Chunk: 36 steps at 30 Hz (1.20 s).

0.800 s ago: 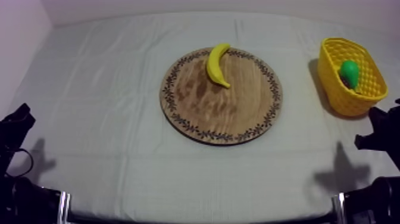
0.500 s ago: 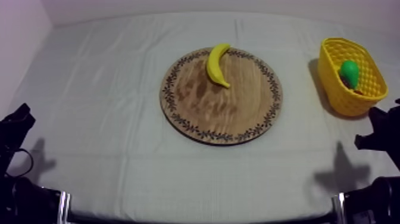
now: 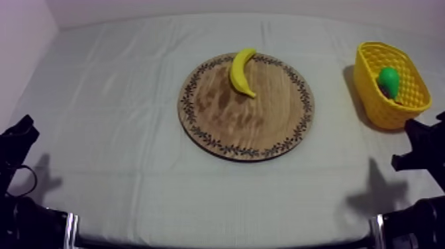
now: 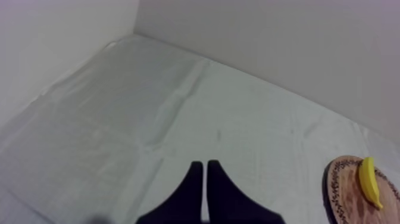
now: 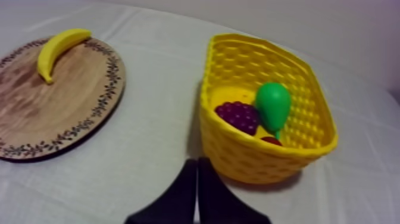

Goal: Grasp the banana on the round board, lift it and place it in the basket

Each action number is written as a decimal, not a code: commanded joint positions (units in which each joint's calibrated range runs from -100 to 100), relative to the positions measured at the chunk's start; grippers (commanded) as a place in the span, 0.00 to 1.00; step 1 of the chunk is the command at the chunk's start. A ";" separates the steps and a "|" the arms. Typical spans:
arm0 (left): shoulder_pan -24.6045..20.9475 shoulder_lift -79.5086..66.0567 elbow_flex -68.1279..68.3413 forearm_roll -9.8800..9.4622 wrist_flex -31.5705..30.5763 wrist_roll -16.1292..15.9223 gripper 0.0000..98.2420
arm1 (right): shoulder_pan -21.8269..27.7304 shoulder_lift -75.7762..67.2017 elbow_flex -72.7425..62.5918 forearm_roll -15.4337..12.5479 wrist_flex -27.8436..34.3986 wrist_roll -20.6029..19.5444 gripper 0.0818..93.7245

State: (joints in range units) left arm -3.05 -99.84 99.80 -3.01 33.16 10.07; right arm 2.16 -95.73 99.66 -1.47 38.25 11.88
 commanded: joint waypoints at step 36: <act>-0.02 0.02 -0.02 0.05 -0.02 0.01 0.00 | -16.62 52.60 -58.74 6.39 27.54 -9.62 0.00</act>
State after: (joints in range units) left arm -3.05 -99.84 99.80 -2.97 33.16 10.07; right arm -14.47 -54.09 57.02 5.28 60.62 2.64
